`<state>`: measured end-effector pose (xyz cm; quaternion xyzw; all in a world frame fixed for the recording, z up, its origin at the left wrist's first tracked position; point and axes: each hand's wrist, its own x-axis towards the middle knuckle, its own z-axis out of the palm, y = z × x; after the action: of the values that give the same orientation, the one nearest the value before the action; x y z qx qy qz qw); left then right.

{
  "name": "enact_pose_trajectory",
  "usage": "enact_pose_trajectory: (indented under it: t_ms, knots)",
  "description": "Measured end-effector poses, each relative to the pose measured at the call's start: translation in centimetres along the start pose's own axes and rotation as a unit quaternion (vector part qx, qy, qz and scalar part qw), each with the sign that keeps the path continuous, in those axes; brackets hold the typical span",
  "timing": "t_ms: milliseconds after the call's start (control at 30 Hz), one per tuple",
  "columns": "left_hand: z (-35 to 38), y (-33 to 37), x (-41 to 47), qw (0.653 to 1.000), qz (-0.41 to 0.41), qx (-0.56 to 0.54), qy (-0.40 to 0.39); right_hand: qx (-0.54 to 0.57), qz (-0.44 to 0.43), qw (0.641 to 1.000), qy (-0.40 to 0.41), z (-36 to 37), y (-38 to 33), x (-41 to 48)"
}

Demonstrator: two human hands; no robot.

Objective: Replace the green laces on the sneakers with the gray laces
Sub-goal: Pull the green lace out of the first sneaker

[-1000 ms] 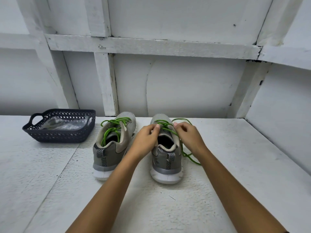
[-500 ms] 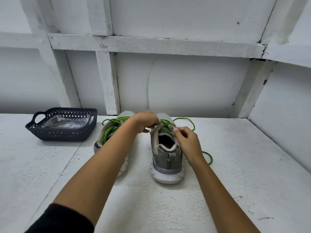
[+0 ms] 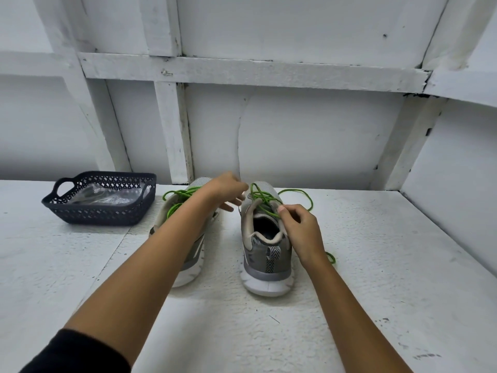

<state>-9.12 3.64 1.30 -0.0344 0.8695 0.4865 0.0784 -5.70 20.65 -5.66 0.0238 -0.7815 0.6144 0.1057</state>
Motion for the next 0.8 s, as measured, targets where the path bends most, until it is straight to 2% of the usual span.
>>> enact_pose_trajectory:
  t_ms: [100,233,267,367,433,500,633,733,800]
  knots:
    - [0.3,-0.9,-0.4,0.999,0.011,-0.05,-0.014,0.0,-0.004,1.0,0.002,0.1,-0.1,0.0]
    - [1.2,-0.7,-0.5,0.996,0.027,-0.084,0.017,-0.004,-0.008,1.0,0.0,0.0,-0.2,0.1]
    - [1.3,-0.5,-0.4,0.994,0.017,-0.099,0.033,-0.005,-0.007,1.0,-0.001,0.0,-0.2,0.1]
    - [0.6,0.3,0.1,0.969,-0.048,-0.235,0.052,-0.001,-0.005,1.0,-0.008,-0.2,-0.1,0.0]
    - [0.4,0.9,0.2,0.96,-0.069,-0.265,0.059,0.003,-0.005,1.0,-0.009,-0.2,-0.1,0.0]
    - [0.6,1.3,0.6,0.971,-0.065,-0.206,0.1,0.003,-0.005,1.0,-0.008,-0.2,-0.1,0.0]
    - [0.9,1.3,1.3,0.99,-0.028,0.013,0.141,0.006,-0.004,1.0,-0.007,-0.4,0.0,0.1]
    - [0.7,1.2,0.8,0.979,0.046,0.142,0.139,0.007,-0.003,1.0,-0.007,-0.3,0.1,0.1]
    - [0.6,1.0,0.3,0.951,0.099,0.258,0.142,0.009,-0.003,1.0,-0.005,-0.3,0.0,0.1]
